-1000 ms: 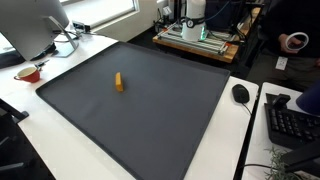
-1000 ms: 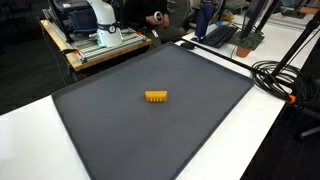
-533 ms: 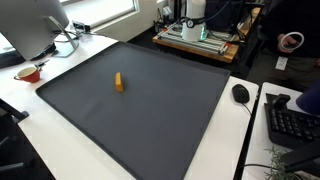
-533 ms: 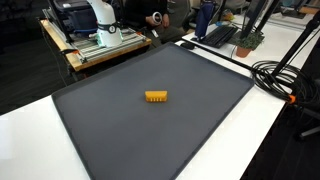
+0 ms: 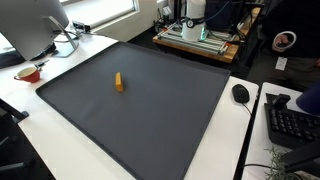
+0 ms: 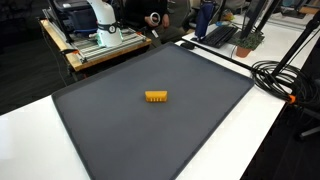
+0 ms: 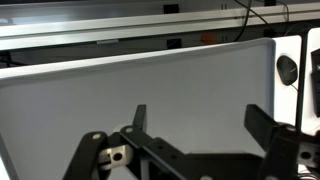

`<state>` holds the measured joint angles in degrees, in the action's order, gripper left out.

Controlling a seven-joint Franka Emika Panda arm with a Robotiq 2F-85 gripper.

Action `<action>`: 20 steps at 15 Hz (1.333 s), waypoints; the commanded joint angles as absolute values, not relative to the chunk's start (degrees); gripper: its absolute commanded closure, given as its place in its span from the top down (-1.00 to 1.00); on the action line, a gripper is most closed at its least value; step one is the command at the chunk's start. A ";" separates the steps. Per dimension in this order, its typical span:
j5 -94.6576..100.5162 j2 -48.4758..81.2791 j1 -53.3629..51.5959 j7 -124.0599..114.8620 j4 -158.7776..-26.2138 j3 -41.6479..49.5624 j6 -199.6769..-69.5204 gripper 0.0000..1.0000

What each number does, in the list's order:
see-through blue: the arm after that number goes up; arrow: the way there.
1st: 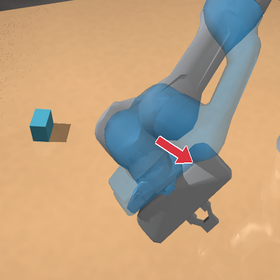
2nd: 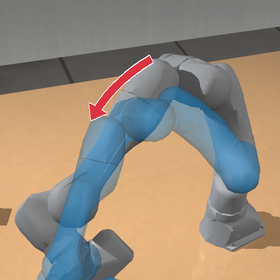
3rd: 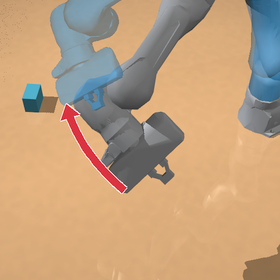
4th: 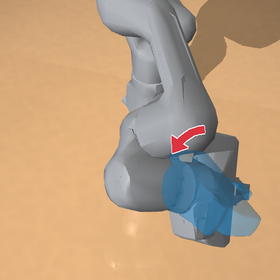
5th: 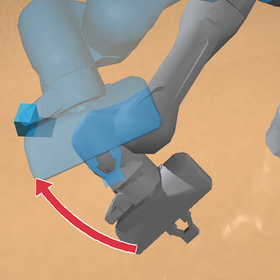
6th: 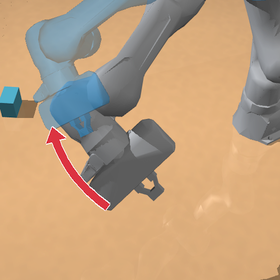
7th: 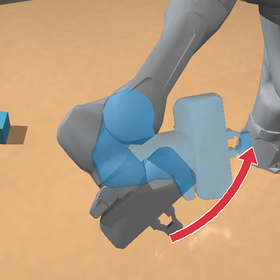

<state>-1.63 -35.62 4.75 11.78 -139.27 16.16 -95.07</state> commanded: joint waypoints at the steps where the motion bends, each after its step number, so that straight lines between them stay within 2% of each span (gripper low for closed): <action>1: -2.22 -35.35 6.14 12.44 -139.16 15.06 -94.95 1.00; 3: -2.22 -35.35 6.14 12.44 -139.16 15.06 -94.95 1.00; 6: 6.83 -35.32 5.80 11.59 -140.39 9.78 -96.20 1.00; 13: 12.68 -34.42 -1.80 11.94 -147.29 -0.78 -98.37 1.00; 14: 10.58 -34.41 -0.74 11.40 -145.52 1.40 -97.35 1.00; 20: 12.74 -32.95 -3.27 12.12 -147.04 -1.34 -99.57 1.00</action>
